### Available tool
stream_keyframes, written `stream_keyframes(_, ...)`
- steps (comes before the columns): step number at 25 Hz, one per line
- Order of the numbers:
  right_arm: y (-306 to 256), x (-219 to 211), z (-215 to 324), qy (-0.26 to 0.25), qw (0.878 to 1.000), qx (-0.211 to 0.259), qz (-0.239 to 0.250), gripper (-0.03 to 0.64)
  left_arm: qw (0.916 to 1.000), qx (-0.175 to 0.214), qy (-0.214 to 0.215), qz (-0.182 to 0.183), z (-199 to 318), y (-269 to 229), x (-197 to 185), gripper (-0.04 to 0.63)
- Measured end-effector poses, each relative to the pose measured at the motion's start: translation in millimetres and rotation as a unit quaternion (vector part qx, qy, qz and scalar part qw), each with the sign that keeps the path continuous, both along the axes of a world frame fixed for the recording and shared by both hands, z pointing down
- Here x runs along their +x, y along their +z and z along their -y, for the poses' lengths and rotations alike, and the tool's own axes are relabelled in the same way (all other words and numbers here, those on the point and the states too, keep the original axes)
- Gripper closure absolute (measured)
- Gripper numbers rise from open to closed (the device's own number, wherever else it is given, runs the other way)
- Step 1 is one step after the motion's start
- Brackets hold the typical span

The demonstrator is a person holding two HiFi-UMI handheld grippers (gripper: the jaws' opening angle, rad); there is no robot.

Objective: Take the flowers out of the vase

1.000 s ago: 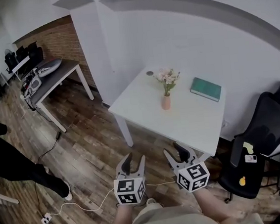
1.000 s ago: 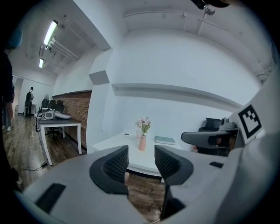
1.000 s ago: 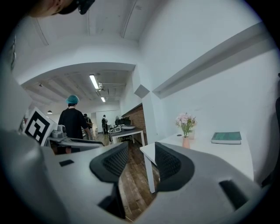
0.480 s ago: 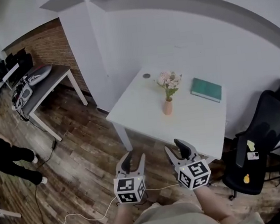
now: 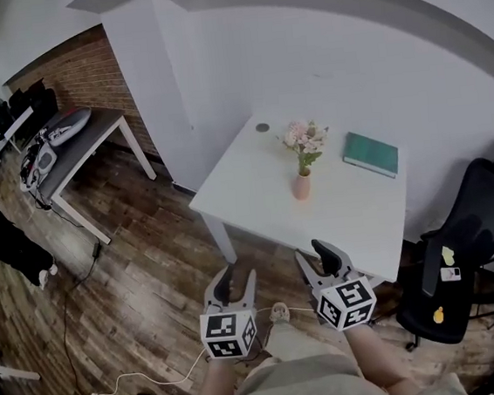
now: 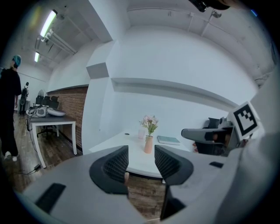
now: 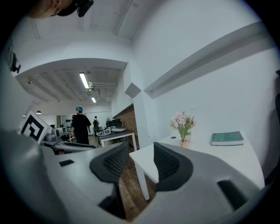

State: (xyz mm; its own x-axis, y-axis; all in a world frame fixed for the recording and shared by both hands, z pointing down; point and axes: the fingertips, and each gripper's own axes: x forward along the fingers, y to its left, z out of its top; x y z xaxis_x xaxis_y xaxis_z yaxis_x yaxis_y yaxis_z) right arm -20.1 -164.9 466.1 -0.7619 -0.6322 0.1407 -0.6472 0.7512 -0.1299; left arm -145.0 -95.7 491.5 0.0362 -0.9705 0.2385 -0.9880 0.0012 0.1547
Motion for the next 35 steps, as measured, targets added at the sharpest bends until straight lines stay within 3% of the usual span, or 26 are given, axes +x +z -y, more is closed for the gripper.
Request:
stream_keyframes(9,-1.3,-12.6,49.2,0.014,1.0,0.01,0.009,0.439,0.9999,-0.006,0.011,0.007,41.3,8.8,-12.9,0.421)
stream_keyframes(35,22.1,-28.0,240.8,0.102,0.994,-0.019,-0.026,0.443,0.9955,-0.024,0.092,0.005,241.2,14.5,-42.6,0.422)
